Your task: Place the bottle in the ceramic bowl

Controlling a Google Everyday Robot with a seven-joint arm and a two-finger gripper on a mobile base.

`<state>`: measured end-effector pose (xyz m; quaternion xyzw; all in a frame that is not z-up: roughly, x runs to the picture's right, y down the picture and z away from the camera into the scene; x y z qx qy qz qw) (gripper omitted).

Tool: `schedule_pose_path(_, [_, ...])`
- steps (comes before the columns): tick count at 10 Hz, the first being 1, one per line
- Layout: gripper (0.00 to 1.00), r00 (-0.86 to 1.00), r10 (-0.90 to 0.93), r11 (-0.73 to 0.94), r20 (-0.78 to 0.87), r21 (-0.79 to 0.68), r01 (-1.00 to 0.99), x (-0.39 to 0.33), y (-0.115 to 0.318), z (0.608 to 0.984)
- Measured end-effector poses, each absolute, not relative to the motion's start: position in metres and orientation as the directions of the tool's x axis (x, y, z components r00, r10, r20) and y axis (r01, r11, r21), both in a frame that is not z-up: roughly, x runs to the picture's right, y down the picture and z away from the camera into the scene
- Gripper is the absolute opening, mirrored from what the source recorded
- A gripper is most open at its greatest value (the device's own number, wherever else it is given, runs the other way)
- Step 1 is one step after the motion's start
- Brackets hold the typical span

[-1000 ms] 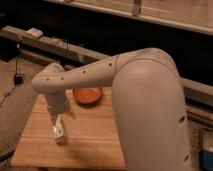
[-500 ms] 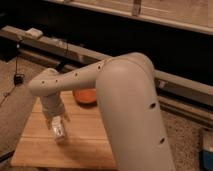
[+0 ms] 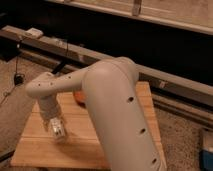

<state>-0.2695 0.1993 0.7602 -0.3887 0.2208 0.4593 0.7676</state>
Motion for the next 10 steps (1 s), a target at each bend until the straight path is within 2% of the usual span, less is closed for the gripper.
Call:
schedule_pose_path(6, [0.64, 0.522, 0.479, 0.314, -0.706, -0.417, -0.853, -0.283, 0.219, 0.791])
schedule_pose_path(10, [0.27, 0.550, 0.436, 0.318, -0.712, -0.450, -0.835, -0.287, 0.220, 0.798])
